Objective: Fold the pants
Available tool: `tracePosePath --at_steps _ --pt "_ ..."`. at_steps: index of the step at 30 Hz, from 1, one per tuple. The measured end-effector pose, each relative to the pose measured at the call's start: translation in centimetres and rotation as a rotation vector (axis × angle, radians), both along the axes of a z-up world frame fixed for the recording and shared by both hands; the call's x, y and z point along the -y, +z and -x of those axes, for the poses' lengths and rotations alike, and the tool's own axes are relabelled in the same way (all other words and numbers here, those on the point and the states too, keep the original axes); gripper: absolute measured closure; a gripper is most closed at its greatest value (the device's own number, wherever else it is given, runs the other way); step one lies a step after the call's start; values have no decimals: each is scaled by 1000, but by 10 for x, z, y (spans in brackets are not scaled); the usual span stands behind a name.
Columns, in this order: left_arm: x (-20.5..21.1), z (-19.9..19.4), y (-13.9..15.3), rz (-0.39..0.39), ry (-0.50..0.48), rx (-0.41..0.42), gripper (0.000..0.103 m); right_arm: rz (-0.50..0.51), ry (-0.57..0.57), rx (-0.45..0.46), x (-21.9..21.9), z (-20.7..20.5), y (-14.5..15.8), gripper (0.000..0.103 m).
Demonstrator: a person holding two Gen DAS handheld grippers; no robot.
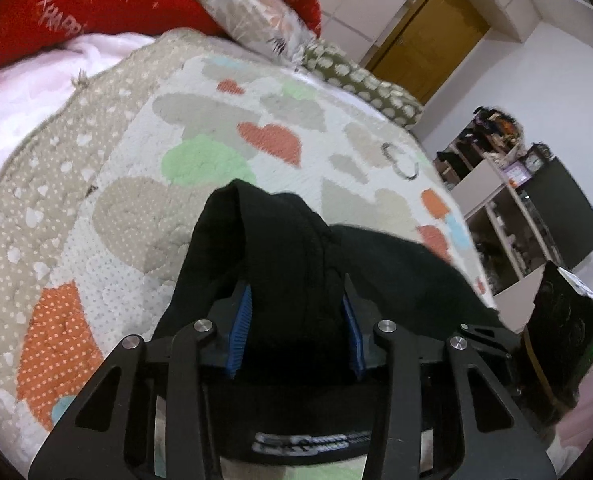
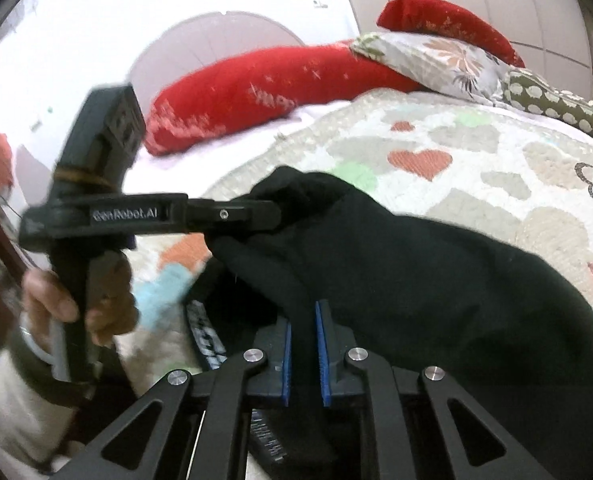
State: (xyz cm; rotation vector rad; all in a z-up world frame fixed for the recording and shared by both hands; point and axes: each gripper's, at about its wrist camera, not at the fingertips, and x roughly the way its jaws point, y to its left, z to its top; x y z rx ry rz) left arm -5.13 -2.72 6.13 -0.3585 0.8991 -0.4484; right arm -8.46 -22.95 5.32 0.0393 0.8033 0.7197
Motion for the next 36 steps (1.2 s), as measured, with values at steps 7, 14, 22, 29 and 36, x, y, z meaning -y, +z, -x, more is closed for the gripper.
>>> tracePosePath --at_steps 7,14,22,29,36 --pt "-14 26 3 -64 15 4 64 -12 101 -27 -19 29 0 93" --pt "-20 25 -21 -167 91 -94 57 15 69 -126 -20 26 -33 69" --pt "-25 35 20 -166 187 34 48 11 -204 -22 83 32 5 57" --pt "25 23 2 -202 66 21 48 72 -348 -144 109 -9 -34 57" --pt "31 11 -29 -255 74 -57 48 22 -369 -122 138 14 -8 56"
